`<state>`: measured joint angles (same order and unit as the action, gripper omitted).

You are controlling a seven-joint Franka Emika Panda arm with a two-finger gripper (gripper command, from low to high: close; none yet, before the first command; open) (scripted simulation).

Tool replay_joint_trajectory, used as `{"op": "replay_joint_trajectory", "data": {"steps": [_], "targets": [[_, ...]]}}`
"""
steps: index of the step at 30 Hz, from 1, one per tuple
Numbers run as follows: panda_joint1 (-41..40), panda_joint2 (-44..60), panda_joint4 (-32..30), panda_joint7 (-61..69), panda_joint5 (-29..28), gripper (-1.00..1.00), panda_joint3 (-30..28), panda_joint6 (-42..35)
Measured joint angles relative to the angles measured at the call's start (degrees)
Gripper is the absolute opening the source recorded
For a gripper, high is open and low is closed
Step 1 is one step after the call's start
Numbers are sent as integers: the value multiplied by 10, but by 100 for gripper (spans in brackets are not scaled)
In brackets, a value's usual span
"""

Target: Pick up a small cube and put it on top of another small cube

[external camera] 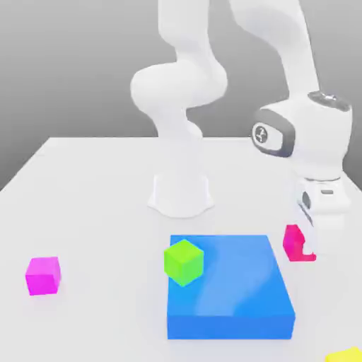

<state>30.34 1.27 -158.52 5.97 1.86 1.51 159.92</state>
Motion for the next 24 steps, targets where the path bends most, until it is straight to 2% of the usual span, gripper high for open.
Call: {"op": "replay_joint_trajectory", "data": {"steps": [6,11,19,24], "targets": [[-94,-21,23,-69,15,-100,-67,-41],[-210,-37,42,-134,19,-100,-127,-73],[-394,-48,65,-234,6,-100,-216,-108],[-455,-41,66,-265,-17,-100,-247,-104]]}}
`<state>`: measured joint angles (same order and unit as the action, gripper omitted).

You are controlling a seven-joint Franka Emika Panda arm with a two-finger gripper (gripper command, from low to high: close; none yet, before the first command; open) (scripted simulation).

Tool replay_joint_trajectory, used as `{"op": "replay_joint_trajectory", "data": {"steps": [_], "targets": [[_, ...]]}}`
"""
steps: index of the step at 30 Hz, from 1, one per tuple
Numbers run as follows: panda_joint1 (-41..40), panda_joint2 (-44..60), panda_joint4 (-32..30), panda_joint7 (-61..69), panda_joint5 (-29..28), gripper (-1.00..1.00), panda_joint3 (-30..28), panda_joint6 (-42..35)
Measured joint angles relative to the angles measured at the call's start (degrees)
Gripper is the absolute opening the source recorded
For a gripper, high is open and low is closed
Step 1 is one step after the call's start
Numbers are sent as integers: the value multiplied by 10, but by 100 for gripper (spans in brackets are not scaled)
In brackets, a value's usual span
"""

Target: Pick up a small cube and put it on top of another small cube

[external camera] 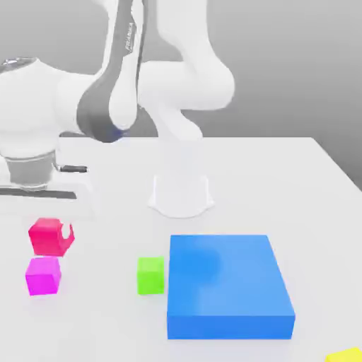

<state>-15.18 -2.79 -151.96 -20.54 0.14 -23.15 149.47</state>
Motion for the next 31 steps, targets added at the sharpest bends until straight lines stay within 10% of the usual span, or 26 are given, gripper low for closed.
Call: {"op": "replay_joint_trajectory", "data": {"steps": [13,14,31], "targets": [[-42,122,3,72,98,-100,34,108],[-45,130,3,77,106,100,37,115],[-47,20,-1,-2,-5,100,17,19]]}}
